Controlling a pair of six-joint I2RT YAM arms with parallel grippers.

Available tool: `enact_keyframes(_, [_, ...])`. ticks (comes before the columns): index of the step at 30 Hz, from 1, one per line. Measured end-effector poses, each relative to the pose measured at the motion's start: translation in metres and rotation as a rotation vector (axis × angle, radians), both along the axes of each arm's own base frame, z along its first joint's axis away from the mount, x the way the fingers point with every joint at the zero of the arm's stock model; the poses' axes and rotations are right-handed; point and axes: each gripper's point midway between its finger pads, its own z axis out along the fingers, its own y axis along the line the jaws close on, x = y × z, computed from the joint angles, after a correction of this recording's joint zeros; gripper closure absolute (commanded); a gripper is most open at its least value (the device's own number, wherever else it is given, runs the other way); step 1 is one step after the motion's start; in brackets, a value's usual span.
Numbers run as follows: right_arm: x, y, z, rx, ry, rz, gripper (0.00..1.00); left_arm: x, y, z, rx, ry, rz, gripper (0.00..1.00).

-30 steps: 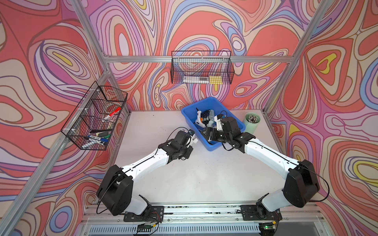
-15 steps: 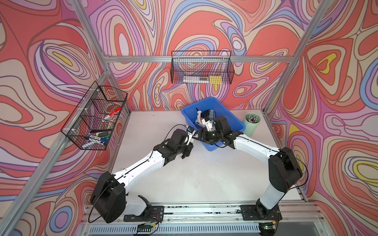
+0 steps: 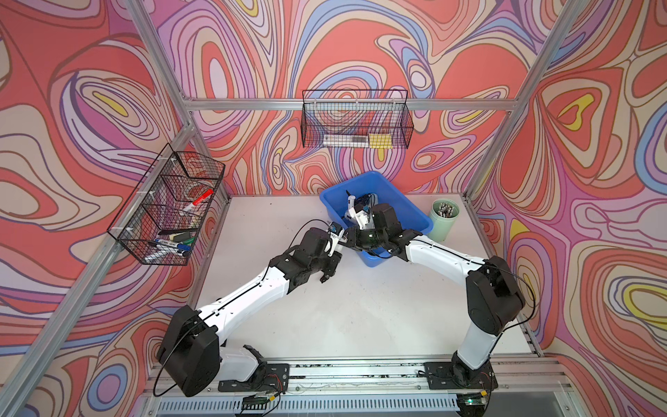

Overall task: Put the hot melt glue gun into the storage box
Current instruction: Pick up the hot melt adhesive gun from the center of the board, then place the hot melt adhesive gun in the storage box.

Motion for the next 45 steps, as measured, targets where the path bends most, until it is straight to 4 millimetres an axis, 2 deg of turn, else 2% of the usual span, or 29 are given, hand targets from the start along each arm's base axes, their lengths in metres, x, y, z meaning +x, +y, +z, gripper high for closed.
enact_keyframes(1, [0.001, -0.001, 0.004, -0.010, -0.009, -0.006, 1.00, -0.001, 0.001, 0.005, -0.010, -0.008, 0.003, 0.01])
enact_keyframes(4, [0.007, -0.006, 0.030, -0.029, -0.069, -0.039, 1.00, -0.005, 0.006, 0.032, -0.060, -0.061, 0.023, 0.01])
enact_keyframes(7, [0.013, -0.018, 0.072, -0.016, -0.158, -0.083, 1.00, -0.010, 0.016, 0.069, -0.128, -0.146, 0.055, 0.01])
enact_keyframes(10, [0.021, -0.040, 0.117, 0.010, -0.253, -0.151, 1.00, -0.016, 0.026, 0.100, -0.189, -0.218, 0.086, 0.01])
enact_keyframes(14, [0.035, -0.075, 0.157, 0.020, -0.338, -0.252, 1.00, -0.022, 0.038, 0.123, -0.242, -0.276, 0.129, 0.01])
enact_keyframes(24, [0.056, -0.163, 0.186, -0.040, -0.399, -0.485, 1.00, -0.025, 0.050, 0.114, -0.241, -0.270, 0.184, 0.01])
enact_keyframes(29, [0.063, -0.196, 0.218, -0.038, -0.454, -0.578, 1.00, -0.024, 0.051, 0.114, -0.239, -0.271, 0.196, 0.01])
enact_keyframes(34, [0.060, -0.206, 0.258, -0.018, -0.545, -0.617, 1.00, -0.023, 0.052, 0.112, -0.238, -0.269, 0.205, 0.01])
enact_keyframes(37, [0.058, -0.211, 0.274, -0.008, -0.583, -0.635, 1.00, -0.023, 0.053, 0.111, -0.241, -0.266, 0.210, 0.01])
enact_keyframes(41, [0.060, -0.216, 0.283, -0.010, -0.607, -0.657, 1.00, -0.023, 0.054, 0.110, -0.242, -0.262, 0.218, 0.01])
enact_keyframes(45, [0.065, -0.219, 0.279, -0.022, -0.609, -0.678, 1.00, -0.022, 0.056, 0.109, -0.239, -0.263, 0.230, 0.01])
